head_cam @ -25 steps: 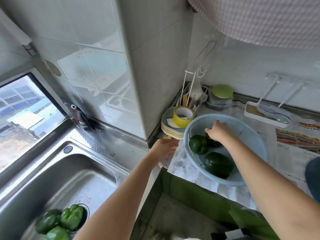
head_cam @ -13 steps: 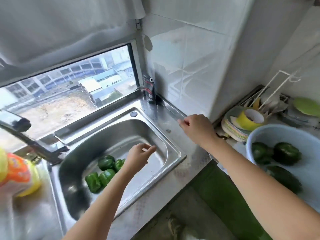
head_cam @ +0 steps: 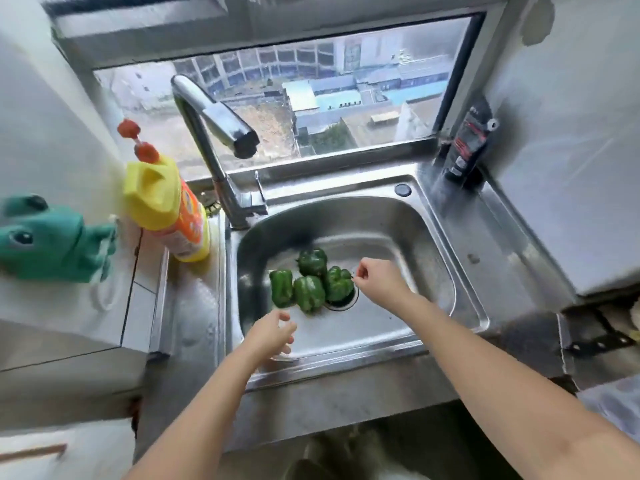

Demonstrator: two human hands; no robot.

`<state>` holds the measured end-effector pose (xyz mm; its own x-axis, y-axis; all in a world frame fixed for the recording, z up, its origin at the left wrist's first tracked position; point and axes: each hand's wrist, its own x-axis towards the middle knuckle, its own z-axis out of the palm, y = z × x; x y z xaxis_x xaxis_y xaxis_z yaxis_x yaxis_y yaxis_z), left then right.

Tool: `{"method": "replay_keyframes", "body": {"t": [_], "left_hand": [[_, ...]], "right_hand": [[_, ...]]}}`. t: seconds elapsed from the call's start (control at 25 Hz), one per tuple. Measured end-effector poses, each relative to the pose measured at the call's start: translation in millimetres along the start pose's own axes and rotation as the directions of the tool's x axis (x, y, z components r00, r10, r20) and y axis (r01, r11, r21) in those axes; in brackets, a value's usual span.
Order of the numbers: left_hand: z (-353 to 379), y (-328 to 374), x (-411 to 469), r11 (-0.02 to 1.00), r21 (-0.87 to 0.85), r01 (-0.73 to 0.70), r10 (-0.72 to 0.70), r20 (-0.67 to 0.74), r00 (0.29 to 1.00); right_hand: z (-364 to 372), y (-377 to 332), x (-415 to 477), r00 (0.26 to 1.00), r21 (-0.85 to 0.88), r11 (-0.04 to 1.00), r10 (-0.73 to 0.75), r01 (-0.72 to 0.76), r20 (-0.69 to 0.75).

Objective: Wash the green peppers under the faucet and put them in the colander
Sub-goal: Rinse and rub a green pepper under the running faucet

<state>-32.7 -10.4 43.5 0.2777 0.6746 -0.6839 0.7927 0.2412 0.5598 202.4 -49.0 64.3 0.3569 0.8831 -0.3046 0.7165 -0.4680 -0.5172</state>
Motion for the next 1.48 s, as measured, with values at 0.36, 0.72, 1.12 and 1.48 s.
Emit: {"method": "replay_keyframes", "body": {"t": [0.36, 0.72, 1.12, 1.48], "left_hand": [[-5.5, -8.2, 23.9, 0.966, 0.011, 0.257, -0.257, 0.089, 0.962], [1.8, -6.9, 31.3, 0.884, -0.193, 0.427, -0.451, -0.107, 0.886], [-14.6, 11.4, 31.3, 0.663, -0.647, 0.378, -0.412, 0.106, 0.905], [-26.2, 84.9, 27.3, 0.288, -0.951, 0.111, -0.014, 0.111, 0.994]], "right_hand": [[58.1, 17.1, 105.5, 0.914, -0.187, 0.980, 0.015, 0.067, 0.404], [107.2, 33.5, 136.0, 0.869, -0.221, 0.961, -0.036, 0.166, 0.494], [58.5, 13.1, 120.5, 0.907, -0.049, 0.998, -0.022, 0.047, 0.421], [-13.7, -53.6, 75.3, 0.794, 0.544, 0.839, -0.345, 0.022, 0.500]]}}
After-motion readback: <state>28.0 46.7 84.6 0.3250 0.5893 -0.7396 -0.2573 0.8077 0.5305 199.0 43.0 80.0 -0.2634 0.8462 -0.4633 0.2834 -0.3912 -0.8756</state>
